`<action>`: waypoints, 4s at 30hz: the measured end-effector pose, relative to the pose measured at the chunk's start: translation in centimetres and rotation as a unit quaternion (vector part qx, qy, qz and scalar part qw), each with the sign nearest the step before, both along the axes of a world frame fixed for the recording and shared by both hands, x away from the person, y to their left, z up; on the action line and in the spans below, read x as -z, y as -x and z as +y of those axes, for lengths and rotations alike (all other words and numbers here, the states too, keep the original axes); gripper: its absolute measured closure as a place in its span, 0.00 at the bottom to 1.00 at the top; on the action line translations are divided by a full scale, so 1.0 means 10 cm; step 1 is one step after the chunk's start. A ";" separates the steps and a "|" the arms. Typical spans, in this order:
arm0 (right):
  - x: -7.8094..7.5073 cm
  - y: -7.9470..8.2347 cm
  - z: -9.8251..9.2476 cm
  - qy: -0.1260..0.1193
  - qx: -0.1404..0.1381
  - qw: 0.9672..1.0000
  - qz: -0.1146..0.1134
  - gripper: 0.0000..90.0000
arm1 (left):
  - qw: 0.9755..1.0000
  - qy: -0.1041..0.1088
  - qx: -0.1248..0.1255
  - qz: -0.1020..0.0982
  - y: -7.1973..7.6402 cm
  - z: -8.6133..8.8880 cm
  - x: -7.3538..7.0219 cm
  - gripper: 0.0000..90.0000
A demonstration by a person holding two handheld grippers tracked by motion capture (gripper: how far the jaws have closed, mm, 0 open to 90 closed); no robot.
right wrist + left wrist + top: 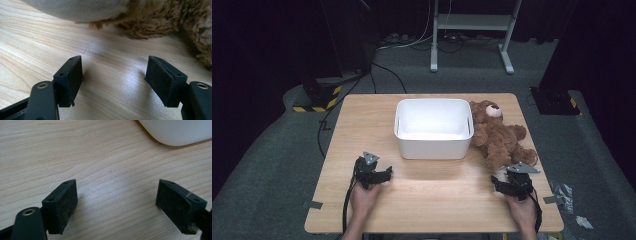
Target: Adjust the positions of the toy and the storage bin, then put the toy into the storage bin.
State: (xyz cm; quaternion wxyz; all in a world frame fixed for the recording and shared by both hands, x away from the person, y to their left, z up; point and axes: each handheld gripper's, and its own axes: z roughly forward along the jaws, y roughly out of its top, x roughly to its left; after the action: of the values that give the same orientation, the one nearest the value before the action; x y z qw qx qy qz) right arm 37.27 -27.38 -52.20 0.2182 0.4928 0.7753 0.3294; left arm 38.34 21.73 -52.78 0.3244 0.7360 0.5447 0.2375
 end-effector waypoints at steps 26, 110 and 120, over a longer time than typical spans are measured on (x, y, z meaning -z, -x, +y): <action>0.00 0.01 0.00 0.002 0.011 1.000 0.002 0.30 | 1.000 -0.001 -0.013 0.001 -0.01 -0.02 0.00 0.17; -0.24 0.32 -0.21 -0.079 0.064 0.993 -0.063 0.37 | 1.000 0.001 -0.011 0.000 0.01 -0.02 0.00 0.20; -0.30 0.35 -0.26 -0.088 0.058 0.992 -0.065 0.31 | 1.000 0.000 -0.011 0.000 0.01 -0.02 0.00 0.20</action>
State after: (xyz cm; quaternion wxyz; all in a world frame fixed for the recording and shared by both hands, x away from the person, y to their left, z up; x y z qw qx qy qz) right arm 33.75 -29.94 -49.19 0.2426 0.5319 0.6973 0.4148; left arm 38.25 21.56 -52.77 0.3220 0.7298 0.5528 0.2410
